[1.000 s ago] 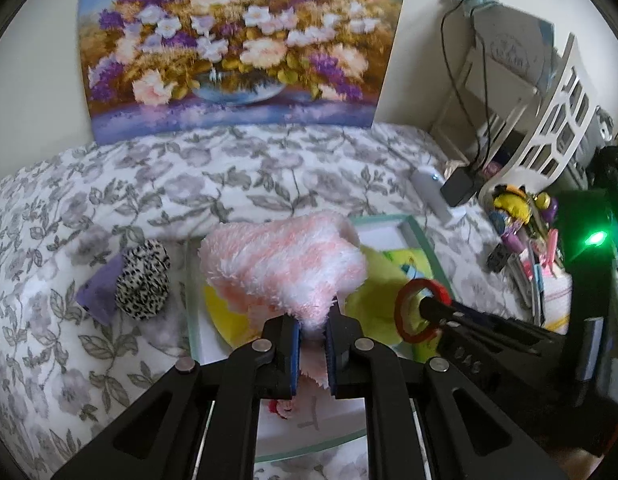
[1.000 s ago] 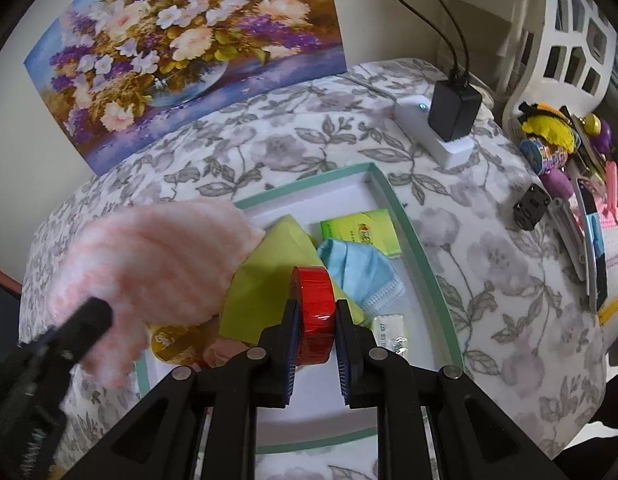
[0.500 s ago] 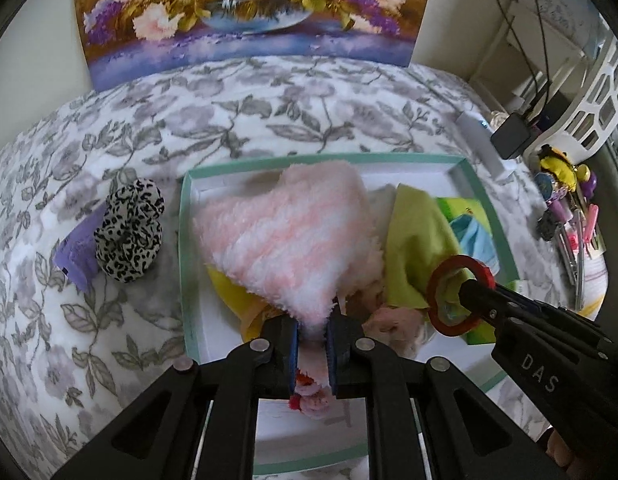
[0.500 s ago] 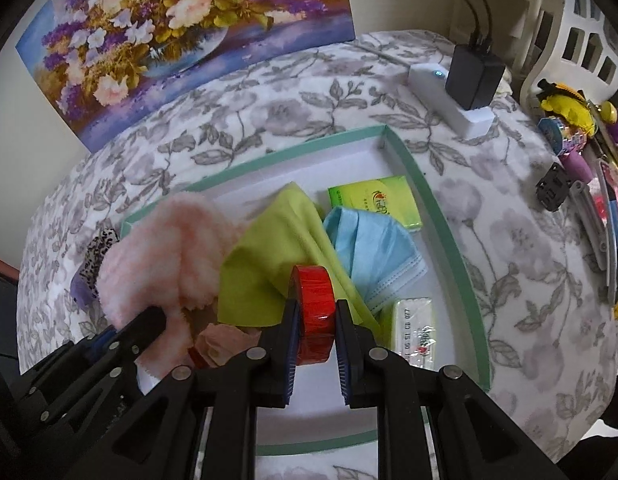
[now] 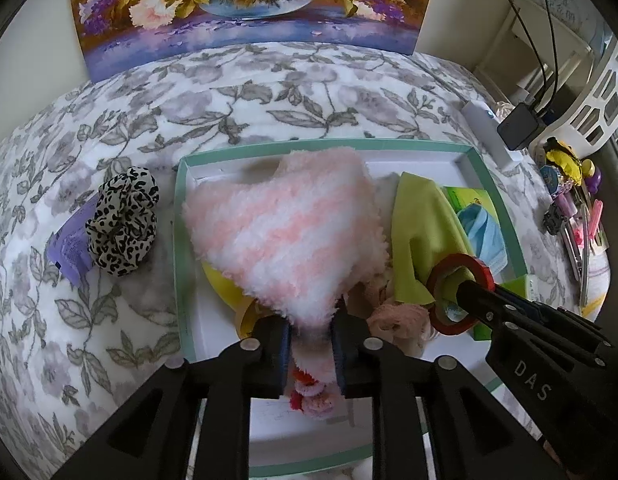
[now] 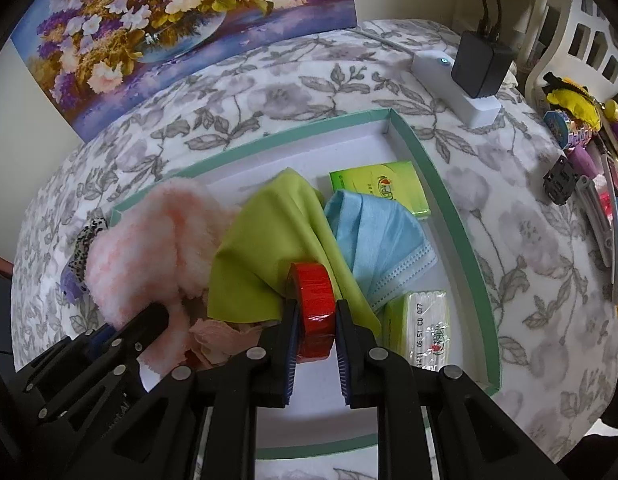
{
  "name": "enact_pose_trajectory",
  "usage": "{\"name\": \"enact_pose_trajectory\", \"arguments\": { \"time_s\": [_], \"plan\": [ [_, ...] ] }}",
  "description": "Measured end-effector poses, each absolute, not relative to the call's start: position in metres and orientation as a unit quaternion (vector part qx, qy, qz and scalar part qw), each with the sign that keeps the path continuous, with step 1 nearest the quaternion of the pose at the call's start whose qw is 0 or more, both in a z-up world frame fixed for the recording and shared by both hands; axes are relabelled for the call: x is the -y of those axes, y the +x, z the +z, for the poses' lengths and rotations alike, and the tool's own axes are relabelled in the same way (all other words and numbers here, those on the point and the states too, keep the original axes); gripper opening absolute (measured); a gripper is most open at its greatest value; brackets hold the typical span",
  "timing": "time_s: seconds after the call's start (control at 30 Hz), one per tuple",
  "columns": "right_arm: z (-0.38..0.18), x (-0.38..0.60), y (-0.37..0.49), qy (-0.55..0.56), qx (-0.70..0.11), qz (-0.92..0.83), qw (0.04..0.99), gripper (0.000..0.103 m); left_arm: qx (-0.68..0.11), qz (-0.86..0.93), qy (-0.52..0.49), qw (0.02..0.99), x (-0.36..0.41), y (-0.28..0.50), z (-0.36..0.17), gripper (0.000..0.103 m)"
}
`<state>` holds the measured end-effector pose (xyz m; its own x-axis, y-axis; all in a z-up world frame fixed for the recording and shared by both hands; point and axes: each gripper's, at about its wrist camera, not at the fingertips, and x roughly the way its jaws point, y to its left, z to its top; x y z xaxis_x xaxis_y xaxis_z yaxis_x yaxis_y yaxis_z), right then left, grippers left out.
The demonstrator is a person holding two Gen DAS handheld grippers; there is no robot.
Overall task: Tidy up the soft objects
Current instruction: 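Open left tool over the tray while right tool releases the red tape roll, then grasp purple packet with left tool while right tool grasps leopard scrunchie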
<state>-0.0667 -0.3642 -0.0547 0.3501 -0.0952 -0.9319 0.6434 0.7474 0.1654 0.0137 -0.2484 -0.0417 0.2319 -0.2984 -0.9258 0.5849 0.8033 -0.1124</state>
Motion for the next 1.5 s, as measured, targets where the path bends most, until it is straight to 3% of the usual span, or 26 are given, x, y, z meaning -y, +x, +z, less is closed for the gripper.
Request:
{"name": "enact_pose_trajectory", "arguments": {
  "time_s": [0.1,0.23,0.43,0.5,0.53,0.6,0.7,0.77,0.83,0.87,1.07,1.5],
  "plan": [
    [-0.054,0.364,-0.067,0.264,-0.52,-0.238,0.777,0.019,-0.553,-0.286,0.13,0.772,0.248,0.014,-0.039,0.028],
    [-0.048,0.365,-0.069,0.264,-0.514,-0.24,0.78,0.019,-0.55,-0.285,0.126,0.775,0.245,0.014,-0.032,0.045],
    [-0.034,0.363,-0.07,0.255,-0.506,-0.24,0.788,0.022,-0.528,-0.286,0.119,0.79,0.239,0.014,-0.011,0.048],
    [-0.029,0.362,-0.071,0.253,-0.503,-0.241,0.791,0.03,-0.524,-0.286,0.117,0.793,0.237,0.014,-0.006,0.05],
    [-0.027,0.362,-0.072,0.252,-0.5,-0.241,0.792,0.038,-0.523,-0.286,0.116,0.795,0.236,0.015,-0.003,0.056],
    [-0.022,0.362,-0.073,0.253,-0.493,-0.243,0.796,0.043,-0.518,-0.284,0.112,0.799,0.233,0.016,0.002,0.069],
    [-0.018,0.363,-0.074,0.252,-0.489,-0.244,0.798,0.043,-0.513,-0.275,0.104,0.806,0.226,0.02,0.008,0.073],
    [-0.018,0.362,-0.074,0.252,-0.49,-0.244,0.798,0.049,-0.511,-0.265,0.097,0.812,0.219,0.024,0.011,0.08],
    [-0.018,0.362,-0.074,0.25,-0.491,-0.243,0.799,0.06,-0.51,-0.257,0.092,0.816,0.214,0.028,0.012,0.092],
    [-0.018,0.361,-0.073,0.246,-0.491,-0.242,0.8,0.063,-0.509,-0.251,0.088,0.819,0.211,0.03,0.012,0.094],
    [-0.019,0.36,-0.071,0.233,-0.492,-0.248,0.801,0.101,-0.513,-0.215,0.088,0.826,0.198,0.042,0.001,0.097],
    [-0.014,0.353,-0.066,0.237,-0.481,-0.247,0.807,0.103,-0.52,-0.184,0.093,0.829,0.182,0.057,-0.012,0.098]
  ]
}}
